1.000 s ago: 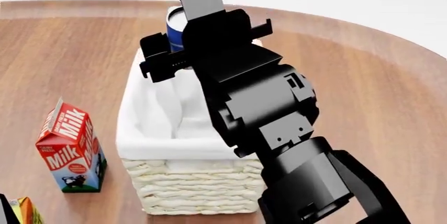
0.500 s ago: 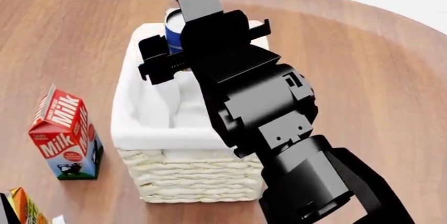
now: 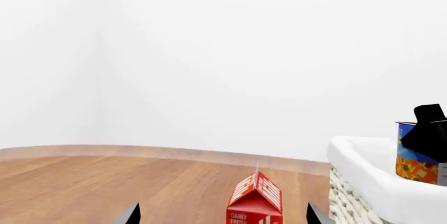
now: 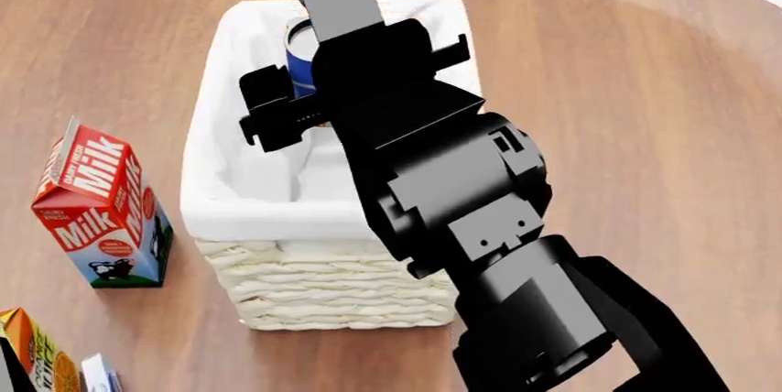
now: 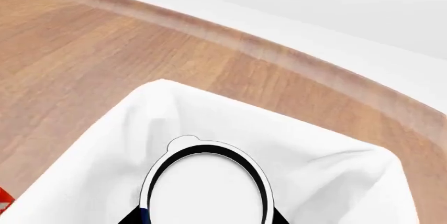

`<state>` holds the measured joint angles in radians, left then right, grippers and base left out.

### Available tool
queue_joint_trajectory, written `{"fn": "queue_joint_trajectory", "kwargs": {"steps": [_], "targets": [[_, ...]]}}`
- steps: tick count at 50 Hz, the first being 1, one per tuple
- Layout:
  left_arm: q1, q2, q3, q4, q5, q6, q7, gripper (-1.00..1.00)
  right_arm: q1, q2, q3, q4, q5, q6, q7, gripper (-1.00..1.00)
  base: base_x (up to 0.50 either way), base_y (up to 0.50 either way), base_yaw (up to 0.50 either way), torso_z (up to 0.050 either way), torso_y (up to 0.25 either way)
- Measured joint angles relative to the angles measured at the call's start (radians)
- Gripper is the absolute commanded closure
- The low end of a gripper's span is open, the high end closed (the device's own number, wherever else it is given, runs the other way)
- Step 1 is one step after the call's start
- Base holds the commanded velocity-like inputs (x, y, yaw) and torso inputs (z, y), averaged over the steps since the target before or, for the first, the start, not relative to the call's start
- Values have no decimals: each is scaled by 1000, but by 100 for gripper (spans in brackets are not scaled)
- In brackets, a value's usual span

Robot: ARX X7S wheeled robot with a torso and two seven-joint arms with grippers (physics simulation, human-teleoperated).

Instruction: Pick up the alphabet soup, and put it in the basket.

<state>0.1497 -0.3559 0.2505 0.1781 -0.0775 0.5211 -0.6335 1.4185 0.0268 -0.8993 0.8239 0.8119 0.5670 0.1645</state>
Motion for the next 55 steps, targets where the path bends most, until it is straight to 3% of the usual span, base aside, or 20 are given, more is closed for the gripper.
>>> {"fn": "queue_joint_trajectory", "kwargs": {"steps": [16, 17, 40, 55], "targets": [[0, -3, 2, -3, -2, 7, -3, -100, 3, 2, -21, 4, 15, -10, 5, 100, -1, 0, 0, 0, -83], [0, -3, 3, -4, -4, 10, -2, -100, 2, 3, -24, 3, 15, -11, 4, -100, 0, 0, 0, 0, 0], [1, -10, 10, -12, -16, 34, 2, -100, 17, 38, -33, -90, -4, -9, 64, -100, 0, 0, 0, 0, 0], [-2, -11, 13, -15, -16, 31, -1, -100, 34, 204, 52, -488, 125, 123, 195, -100, 0, 0, 0, 0, 0]]}}
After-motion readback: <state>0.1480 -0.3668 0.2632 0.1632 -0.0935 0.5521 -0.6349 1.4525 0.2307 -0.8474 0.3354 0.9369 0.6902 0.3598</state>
